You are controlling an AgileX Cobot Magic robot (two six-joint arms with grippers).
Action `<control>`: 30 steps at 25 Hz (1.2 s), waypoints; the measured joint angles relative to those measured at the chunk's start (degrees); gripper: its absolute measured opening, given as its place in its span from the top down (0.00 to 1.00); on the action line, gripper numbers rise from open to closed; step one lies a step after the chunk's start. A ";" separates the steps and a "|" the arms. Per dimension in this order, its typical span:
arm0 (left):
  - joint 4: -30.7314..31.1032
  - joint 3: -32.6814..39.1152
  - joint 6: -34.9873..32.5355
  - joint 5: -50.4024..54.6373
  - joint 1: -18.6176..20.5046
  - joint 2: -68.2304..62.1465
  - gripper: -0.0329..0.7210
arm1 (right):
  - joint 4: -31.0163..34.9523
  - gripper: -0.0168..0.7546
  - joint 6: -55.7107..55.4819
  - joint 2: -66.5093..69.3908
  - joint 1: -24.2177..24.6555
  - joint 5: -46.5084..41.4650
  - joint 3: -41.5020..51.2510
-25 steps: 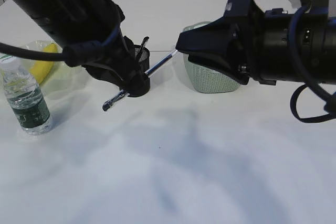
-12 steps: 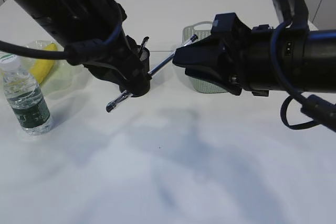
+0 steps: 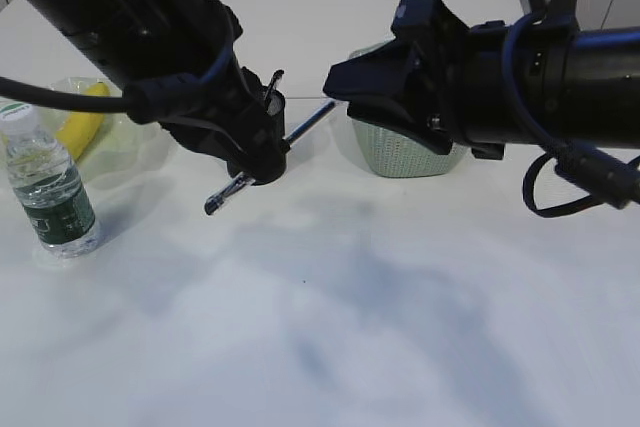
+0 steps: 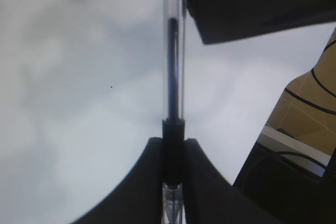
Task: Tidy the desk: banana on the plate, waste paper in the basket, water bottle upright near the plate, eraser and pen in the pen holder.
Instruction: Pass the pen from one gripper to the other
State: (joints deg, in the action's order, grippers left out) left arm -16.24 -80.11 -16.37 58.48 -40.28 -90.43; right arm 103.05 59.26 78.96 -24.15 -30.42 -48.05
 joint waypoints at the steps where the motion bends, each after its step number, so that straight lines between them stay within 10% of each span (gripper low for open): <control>1: -0.22 0.00 -0.10 0.00 0.00 0.00 0.90 | 0.00 0.65 -0.36 0.00 0.00 0.26 -0.11; 19: -2.46 0.15 -1.64 0.00 0.00 -0.03 0.90 | 0.34 0.66 -2.04 3.35 0.00 1.29 -1.06; 30: -2.35 0.36 -2.09 -0.37 0.00 -0.15 0.90 | 2.49 0.91 -3.55 3.94 0.00 -0.70 -1.51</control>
State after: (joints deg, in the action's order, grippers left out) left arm -18.60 -79.75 -18.45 58.11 -40.28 -90.58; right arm 105.54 55.71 82.90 -24.15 -31.12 -49.56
